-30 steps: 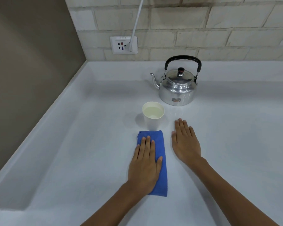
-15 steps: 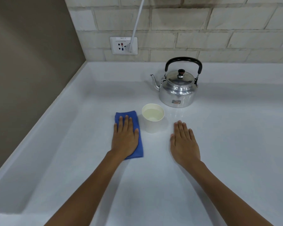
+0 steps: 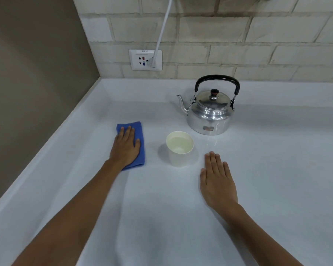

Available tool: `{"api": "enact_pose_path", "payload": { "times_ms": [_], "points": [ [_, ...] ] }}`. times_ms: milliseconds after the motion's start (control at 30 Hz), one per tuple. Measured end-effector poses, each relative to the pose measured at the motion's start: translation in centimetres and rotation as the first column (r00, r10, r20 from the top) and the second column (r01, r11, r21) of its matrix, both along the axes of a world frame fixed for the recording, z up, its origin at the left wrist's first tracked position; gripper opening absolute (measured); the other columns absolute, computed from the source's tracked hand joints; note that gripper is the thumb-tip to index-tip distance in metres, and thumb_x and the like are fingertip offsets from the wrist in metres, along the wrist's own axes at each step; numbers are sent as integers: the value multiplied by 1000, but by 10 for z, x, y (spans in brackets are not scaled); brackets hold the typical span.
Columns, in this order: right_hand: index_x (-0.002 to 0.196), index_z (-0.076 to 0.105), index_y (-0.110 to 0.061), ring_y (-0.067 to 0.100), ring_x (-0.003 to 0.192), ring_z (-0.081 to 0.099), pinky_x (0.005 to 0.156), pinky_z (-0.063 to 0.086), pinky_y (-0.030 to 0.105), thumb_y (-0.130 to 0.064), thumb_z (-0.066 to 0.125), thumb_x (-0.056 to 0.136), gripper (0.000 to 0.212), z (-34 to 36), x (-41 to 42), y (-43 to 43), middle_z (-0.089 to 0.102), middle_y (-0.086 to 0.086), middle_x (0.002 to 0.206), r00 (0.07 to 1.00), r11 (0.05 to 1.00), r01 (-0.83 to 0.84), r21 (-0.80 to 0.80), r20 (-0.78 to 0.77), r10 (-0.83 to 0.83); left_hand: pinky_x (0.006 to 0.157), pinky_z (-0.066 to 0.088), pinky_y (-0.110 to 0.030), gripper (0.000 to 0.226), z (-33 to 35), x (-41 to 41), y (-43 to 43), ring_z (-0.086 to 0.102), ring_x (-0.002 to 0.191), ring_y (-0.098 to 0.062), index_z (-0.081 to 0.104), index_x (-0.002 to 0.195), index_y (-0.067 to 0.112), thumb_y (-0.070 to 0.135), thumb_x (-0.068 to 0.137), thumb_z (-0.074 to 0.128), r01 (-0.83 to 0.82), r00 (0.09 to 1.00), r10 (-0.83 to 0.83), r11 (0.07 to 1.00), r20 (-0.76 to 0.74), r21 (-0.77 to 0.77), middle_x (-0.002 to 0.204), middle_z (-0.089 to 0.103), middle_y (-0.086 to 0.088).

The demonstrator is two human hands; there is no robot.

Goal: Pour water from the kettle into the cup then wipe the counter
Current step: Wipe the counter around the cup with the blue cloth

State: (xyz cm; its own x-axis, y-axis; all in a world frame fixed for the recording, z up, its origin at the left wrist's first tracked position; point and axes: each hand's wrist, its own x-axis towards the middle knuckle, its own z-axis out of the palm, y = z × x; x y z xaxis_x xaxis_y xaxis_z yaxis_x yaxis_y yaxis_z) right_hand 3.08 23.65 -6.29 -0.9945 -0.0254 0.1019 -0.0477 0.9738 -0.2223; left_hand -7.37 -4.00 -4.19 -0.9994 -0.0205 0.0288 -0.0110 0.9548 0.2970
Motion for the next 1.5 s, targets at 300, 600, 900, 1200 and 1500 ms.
{"api": "enact_pose_path", "payload": {
  "times_ms": [300, 600, 900, 1200, 1500],
  "points": [
    [144, -5, -11, 17, 143, -7, 116, -7, 33, -28, 12, 96, 53, 3, 0, 0, -2, 5, 157, 1000, 1000, -12, -20, 9, 12, 117, 1, -36, 56, -10, -16, 35, -4, 143, -23, 9, 145, 11, 35, 98, 27, 285, 958, -285, 958, -29, -5, 156, 8, -4],
    [145, 2, -9, 20, 144, -3, 116, -6, 33, -32, 0, 91, 58, 5, 3, -2, 4, 7, 156, 1000, 1000, -7, 12, -19, 7, 117, 13, -41, 54, -4, -72, 46, 6, 143, -26, 16, 144, 8, 32, 97, 29, 316, 947, -320, 946, -38, -77, 155, 15, -8],
    [145, 6, -9, 21, 143, 1, 117, 0, 36, -32, -1, 89, 61, 6, 4, -3, 10, 7, 156, 1000, 1000, 2, 9, -25, -2, 117, 10, -43, 56, -3, -124, 51, 1, 143, -25, 10, 144, 11, 37, 97, 24, 261, 965, -259, 963, 31, -73, 156, 10, -5],
    [144, 10, -8, 22, 143, 6, 116, 0, 37, -32, 2, 90, 60, 6, 4, -3, 13, 8, 155, 999, 1000, 6, -3, -33, -6, 117, 9, -43, 56, 0, -135, 50, 0, 143, -25, 9, 145, 12, 37, 97, 23, 274, 961, -271, 959, 50, -75, 157, 9, -4],
    [144, -8, -16, 6, 138, -16, 114, -9, 27, -29, 17, 99, 53, 16, -1, 9, -7, 0, 157, 998, 989, -33, -146, 57, 42, 117, -4, -40, 60, 46, -123, 30, -11, 142, -16, -4, 145, 20, 45, 96, 19, 239, 971, -239, 971, 11, -18, 156, -8, 3]
  ]
}}
